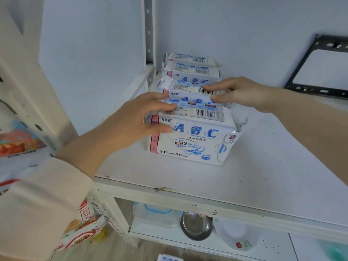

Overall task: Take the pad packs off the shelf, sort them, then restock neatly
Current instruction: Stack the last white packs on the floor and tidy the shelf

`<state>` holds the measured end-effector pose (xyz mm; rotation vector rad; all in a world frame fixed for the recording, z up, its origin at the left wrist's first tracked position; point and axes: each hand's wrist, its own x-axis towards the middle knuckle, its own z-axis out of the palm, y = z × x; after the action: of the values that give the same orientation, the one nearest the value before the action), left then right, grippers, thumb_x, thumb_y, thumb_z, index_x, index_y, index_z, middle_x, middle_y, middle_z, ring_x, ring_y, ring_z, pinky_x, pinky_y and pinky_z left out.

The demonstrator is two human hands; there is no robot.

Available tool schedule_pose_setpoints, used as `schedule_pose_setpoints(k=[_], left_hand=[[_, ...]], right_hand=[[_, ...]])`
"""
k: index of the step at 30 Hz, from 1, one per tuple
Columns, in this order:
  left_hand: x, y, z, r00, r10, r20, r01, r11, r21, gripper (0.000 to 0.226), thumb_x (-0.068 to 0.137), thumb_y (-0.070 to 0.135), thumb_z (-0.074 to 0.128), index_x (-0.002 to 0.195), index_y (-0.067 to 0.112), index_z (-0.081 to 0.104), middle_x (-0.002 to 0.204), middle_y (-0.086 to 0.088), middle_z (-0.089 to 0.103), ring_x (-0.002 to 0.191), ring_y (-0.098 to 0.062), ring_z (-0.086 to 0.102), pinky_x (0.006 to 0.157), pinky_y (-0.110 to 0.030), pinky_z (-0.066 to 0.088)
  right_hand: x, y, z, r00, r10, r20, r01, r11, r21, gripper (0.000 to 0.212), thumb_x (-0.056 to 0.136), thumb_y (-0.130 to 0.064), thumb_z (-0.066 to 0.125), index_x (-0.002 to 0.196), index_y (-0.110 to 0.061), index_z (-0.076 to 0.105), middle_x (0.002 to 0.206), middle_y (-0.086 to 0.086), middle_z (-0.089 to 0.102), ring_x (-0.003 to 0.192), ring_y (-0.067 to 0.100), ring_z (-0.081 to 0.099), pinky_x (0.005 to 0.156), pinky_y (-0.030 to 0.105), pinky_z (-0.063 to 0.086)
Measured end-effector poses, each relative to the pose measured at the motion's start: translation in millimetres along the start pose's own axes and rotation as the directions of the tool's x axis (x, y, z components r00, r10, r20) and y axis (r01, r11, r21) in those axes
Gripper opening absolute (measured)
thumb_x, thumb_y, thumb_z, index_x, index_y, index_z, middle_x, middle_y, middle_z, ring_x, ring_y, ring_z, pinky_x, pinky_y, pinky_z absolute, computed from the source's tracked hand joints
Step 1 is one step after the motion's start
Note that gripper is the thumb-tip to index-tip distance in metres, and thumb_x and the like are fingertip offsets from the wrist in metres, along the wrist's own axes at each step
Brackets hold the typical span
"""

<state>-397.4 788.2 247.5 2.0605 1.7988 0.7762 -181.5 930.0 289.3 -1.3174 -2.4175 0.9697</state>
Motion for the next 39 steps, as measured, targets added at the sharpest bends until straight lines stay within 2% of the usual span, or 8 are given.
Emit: schedule_pose_setpoints(k=[7, 12, 18, 25, 27, 29, 32, 39], left_hand=[[1.7, -2.0, 1.6, 1.000, 0.021, -0.012, -0.021, 0.999, -0.024, 0.054, 0.078, 0.033, 0.066, 0.126, 0.043, 0.047, 0.145, 0.023, 0.029, 0.117, 0.011, 0.027, 0.084, -0.004, 0.029], [0.8, -2.0, 2.6, 0.999, 0.037, -0.027, -0.038, 0.999, -0.035, 0.055, 0.076, 0.033, 0.067, 0.127, 0.040, 0.048, 0.142, 0.026, 0.030, 0.118, 0.012, 0.027, 0.082, 0.004, 0.028], [-0.3, -0.4, 2.9, 0.999, 0.030, -0.016, -0.031, 0.999, -0.045, 0.054, 0.077, 0.030, 0.067, 0.126, 0.041, 0.045, 0.133, 0.030, 0.027, 0.116, 0.014, 0.024, 0.078, 0.011, 0.025], [-2.5, 0.9, 1.9, 0.999, 0.038, 0.026, -0.036, 0.997, -0.066, 0.053, 0.076, 0.036, 0.063, 0.120, 0.049, 0.037, 0.135, 0.032, 0.019, 0.112, 0.024, 0.017, 0.076, 0.014, 0.018], [-4.6, 3.1, 1.3, 0.999, 0.035, 0.035, -0.033, 0.998, -0.061, 0.055, 0.071, 0.046, 0.058, 0.120, 0.051, 0.035, 0.134, 0.035, 0.016, 0.116, 0.022, 0.015, 0.083, 0.011, 0.017], [-6.8, 6.5, 1.0, 0.999, 0.016, 0.037, -0.014, 0.998, -0.064, 0.061, 0.065, 0.052, 0.052, 0.123, 0.051, 0.032, 0.133, 0.038, 0.013, 0.122, 0.016, 0.014, 0.097, -0.003, 0.016], [-8.6, 14.9, -2.7, 0.999, -0.042, 0.003, 0.042, 0.997, -0.063, 0.068, 0.070, 0.054, 0.045, 0.135, 0.043, 0.032, 0.139, 0.034, 0.016, 0.128, 0.009, 0.015, 0.102, -0.018, 0.016], [-21.8, 47.1, -8.8, 0.989, -0.056, -0.136, 0.054, 0.998, -0.022, 0.048, 0.092, 0.030, 0.047, 0.138, 0.025, 0.038, 0.152, 0.005, 0.026, 0.136, -0.005, 0.023, 0.094, -0.005, 0.014]], right_hand=[[4.3, 2.9, -0.1, 0.999, -0.025, -0.026, 0.024, 0.999, -0.021, 0.041, 0.088, -0.028, 0.060, 0.128, -0.031, 0.054, 0.145, -0.008, 0.039, 0.120, 0.001, 0.035, 0.085, 0.006, 0.023], [6.3, 4.4, -2.4, 0.999, -0.035, -0.020, 0.034, 0.999, -0.033, 0.040, 0.088, -0.026, 0.060, 0.128, -0.029, 0.054, 0.146, -0.006, 0.038, 0.132, 0.008, 0.032, 0.088, 0.007, 0.021], [8.0, 5.3, -3.4, 0.999, -0.053, -0.002, 0.053, 0.998, -0.041, 0.040, 0.090, -0.024, 0.058, 0.130, -0.027, 0.052, 0.147, -0.005, 0.036, 0.128, 0.005, 0.032, 0.076, -0.001, 0.020], [10.4, 8.0, -3.7, 0.998, -0.063, -0.016, 0.062, 0.994, -0.096, 0.040, 0.089, -0.029, 0.059, 0.129, -0.031, 0.053, 0.146, -0.007, 0.037, 0.132, 0.008, 0.032, 0.090, 0.007, 0.020], [9.8, 8.2, -3.5, 0.997, -0.065, -0.043, 0.060, 0.993, -0.105, 0.040, 0.087, -0.032, 0.061, 0.127, -0.032, 0.055, 0.144, -0.007, 0.039, 0.131, 0.008, 0.034, 0.095, 0.011, 0.022], [7.6, 7.6, -4.9, 0.993, -0.068, -0.097, 0.057, 0.992, -0.112, 0.039, 0.087, -0.035, 0.060, 0.126, -0.032, 0.056, 0.144, -0.005, 0.040, 0.131, 0.012, 0.036, 0.098, 0.016, 0.024], [-2.0, 2.7, -7.5, 0.967, -0.084, -0.240, 0.054, 0.990, -0.128, 0.038, 0.091, -0.035, 0.056, 0.128, -0.027, 0.055, 0.142, 0.000, 0.042, 0.129, 0.015, 0.040, 0.093, 0.015, 0.027], [-55.2, -1.1, -0.2, 0.873, -0.230, -0.431, 0.110, 0.952, -0.287, 0.040, 0.091, -0.030, 0.054, 0.128, -0.015, 0.055, 0.133, 0.013, 0.050, 0.126, 0.027, 0.042, 0.105, 0.025, 0.027]])
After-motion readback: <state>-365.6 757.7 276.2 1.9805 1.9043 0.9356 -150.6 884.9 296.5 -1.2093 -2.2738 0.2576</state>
